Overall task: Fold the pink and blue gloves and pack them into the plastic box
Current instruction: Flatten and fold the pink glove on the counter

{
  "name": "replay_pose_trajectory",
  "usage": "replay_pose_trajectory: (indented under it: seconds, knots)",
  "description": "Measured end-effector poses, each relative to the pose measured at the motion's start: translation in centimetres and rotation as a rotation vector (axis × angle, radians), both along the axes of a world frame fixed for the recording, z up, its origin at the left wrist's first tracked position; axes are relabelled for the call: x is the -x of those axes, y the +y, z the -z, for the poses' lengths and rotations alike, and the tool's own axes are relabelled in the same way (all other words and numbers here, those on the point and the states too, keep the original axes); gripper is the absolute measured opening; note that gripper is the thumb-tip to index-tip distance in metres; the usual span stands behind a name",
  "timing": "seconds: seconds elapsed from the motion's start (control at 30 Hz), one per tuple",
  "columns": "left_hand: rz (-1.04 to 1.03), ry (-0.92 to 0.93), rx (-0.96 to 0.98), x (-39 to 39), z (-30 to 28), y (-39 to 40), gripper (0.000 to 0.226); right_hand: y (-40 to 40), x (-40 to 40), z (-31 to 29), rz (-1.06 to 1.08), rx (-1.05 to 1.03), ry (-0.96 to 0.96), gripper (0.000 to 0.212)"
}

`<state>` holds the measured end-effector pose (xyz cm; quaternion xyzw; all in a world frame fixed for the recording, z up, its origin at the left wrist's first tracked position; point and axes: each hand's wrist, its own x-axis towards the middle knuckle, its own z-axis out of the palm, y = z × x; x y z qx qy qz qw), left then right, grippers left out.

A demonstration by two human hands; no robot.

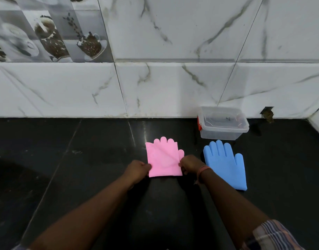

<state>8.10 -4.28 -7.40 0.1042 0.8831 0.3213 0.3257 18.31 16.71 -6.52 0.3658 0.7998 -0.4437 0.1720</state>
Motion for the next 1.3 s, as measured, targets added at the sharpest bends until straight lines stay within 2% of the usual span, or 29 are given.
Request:
replay_pose_trajectory:
  seconds: [0.07,0.23,0.4,0.53,0.6,0.67,0.77,1.03,1.3]
  knots:
    - [-0.05,0.006,0.024,0.1,0.8,-0.1,0.038,-0.1,0.2,0.1,0.035,0.018,-0.035,0.028]
    - [-0.05,0.031,0.082,-0.3,0.3,0.8,0.038,-0.8,0.1,0.2,-0.039,-0.077,-0.059,0.035]
    - [-0.015,0.11,0.167,-0.9,-0.3,0.9,0.036,-0.6,-0.9,0.5,-0.006,-0.013,0.083,0.019]
    - [-0.014,0.077,0.191,-0.9,-0.9,1.4,0.031,0.0,-1.7,1.5,-0.13,-0.092,0.153,0.033]
    - [-0.052,0.053,0.174,-0.9,-0.9,1.4,0.037,-0.1,-1.6,1.6,-0.127,-0.112,0.189,0.03]
    - [-0.064,0.03,0.159,-1.0,-1.0,1.3,0.033,-0.2,-1.2,1.8,-0.094,-0.126,0.189,0.025]
    - [-0.063,0.04,0.151,-1.0,-1.3,1.4,0.025,-0.5,-0.6,2.7,-0.023,-0.172,0.178,0.032]
    - [-0.066,0.348,0.14,-2.2,-1.4,1.7,0.024,-1.6,-0.4,3.7,0.141,-0.275,0.245,0.043]
    - [-0.137,0.226,0.166,-0.5,-0.4,2.2,0.029,-2.3,-0.3,4.2,0.166,-0.42,0.225,0.044]
